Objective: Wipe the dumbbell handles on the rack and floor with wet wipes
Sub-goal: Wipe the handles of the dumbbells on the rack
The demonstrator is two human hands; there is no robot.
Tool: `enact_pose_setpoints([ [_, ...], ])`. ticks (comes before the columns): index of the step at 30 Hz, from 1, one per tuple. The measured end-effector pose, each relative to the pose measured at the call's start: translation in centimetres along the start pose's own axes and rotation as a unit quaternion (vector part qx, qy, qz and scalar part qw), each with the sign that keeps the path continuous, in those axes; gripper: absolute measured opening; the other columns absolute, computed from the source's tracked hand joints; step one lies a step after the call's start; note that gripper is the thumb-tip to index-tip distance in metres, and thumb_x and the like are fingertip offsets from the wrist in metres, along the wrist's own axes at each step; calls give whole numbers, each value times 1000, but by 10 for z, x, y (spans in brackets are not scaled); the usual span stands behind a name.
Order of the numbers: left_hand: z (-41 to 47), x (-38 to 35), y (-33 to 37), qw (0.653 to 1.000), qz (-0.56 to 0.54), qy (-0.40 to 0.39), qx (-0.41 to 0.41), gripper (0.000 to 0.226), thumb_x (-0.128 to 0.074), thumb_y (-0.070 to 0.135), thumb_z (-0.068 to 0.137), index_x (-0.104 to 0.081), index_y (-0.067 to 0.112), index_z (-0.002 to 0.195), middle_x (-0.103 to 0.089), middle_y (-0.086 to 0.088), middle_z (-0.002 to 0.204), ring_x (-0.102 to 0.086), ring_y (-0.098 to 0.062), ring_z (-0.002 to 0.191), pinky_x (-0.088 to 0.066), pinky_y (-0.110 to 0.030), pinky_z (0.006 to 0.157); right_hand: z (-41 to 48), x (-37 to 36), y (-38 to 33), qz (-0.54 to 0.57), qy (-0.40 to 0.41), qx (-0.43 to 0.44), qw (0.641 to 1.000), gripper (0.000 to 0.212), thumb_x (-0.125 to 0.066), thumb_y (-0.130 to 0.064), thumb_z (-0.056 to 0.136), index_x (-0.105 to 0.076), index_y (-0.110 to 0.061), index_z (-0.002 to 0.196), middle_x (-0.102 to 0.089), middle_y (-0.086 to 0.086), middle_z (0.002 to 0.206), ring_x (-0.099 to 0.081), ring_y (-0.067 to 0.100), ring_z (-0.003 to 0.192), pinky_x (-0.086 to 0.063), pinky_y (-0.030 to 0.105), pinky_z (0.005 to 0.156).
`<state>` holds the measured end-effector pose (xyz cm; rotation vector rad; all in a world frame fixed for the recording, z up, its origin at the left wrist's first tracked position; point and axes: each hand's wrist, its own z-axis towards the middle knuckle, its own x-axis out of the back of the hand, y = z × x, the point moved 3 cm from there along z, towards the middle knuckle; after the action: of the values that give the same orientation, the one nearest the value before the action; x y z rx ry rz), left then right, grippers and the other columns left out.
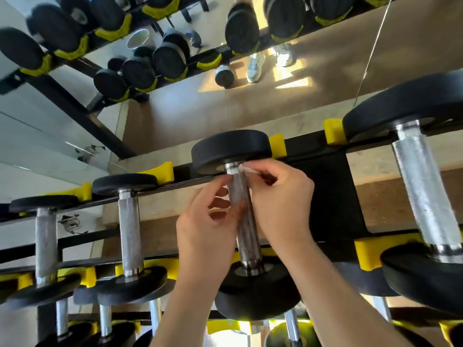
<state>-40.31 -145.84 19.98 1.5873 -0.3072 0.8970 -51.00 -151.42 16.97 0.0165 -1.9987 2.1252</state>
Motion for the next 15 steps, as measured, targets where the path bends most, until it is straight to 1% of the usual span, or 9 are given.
enact_pose_setpoints([
  [1,-1,1,1,1000,4,4,-5,32,-70,23,85,-66,34,115,-68,16,96,-63,4,87,-46,-6,71,-5,0,-1,-21,4,40,999,14,-68,-4,84,-76,-13,93,-71,-6,84,-67,6,81,-55,19,74],
  [3,-2,2,5,1000,17,13,-12,33,-66,19,87,-64,36,116,-68,18,94,-61,8,87,-44,-3,71,-14,-3,-6,-87,-10,126,988,16,-67,-4,81,-75,-8,94,-69,4,89,-66,19,83,-57,33,70],
  [5,-2,5,4,1000,-12,25,13,33,-61,14,91,-64,38,113,-69,21,92,-62,9,89,-47,-7,74,-15,-14,-15,-163,-54,190,967,13,-72,-2,76,-73,-6,89,-64,7,87,-61,24,82,-55,34,65],
  [7,-1,9,0,991,-101,39,76,34,-58,9,93,-66,34,115,-71,19,97,-65,5,92,-52,-16,79,-16,-26,-24,-229,-113,254,933,11,-76,-4,71,-73,-7,82,-63,8,84,-60,24,81,-52,32,64],
  [8,-1,10,-1,985,-136,36,102,35,-57,8,94,-65,33,117,-72,18,100,-65,4,93,-54,-18,80,-17,-29,-26,-247,-139,272,920,12,-76,-5,70,-73,-9,82,-64,8,85,-60,24,83,-52,32,65],
  [10,-2,10,6,986,-141,4,90,36,-56,8,95,-64,38,114,-71,21,100,-64,6,94,-51,-11,78,-14,-23,-22,-250,-140,260,922,17,-74,-4,70,-72,-10,85,-64,7,87,-59,24,84,-52,33,67],
  [12,1,6,15,994,-100,-23,41,33,-57,11,95,-65,38,112,-70,22,96,-62,9,93,-48,-6,75,-6,-10,-17,-215,-73,219,949,21,-75,-1,71,-72,-9,91,-66,7,89,-61,24,83,-54,33,69],
  [14,7,2,17,998,-62,-13,6,29,-60,15,93,-65,35,113,-69,17,98,-61,7,91,-45,-4,74,-3,-3,-14,-159,-29,181,970,20,-74,-2,75,-73,-7,94,-68,6,92,-65,22,84,-56,33,74],
  [15,10,2,15,999,-48,-7,1,27,-61,16,92,-66,34,112,-68,16,101,-61,6,91,-44,-4,75,-3,-2,-12,-132,-33,165,977,17,-71,-4,78,-73,-8,95,-69,5,92,-66,20,84,-56,32,74],
])
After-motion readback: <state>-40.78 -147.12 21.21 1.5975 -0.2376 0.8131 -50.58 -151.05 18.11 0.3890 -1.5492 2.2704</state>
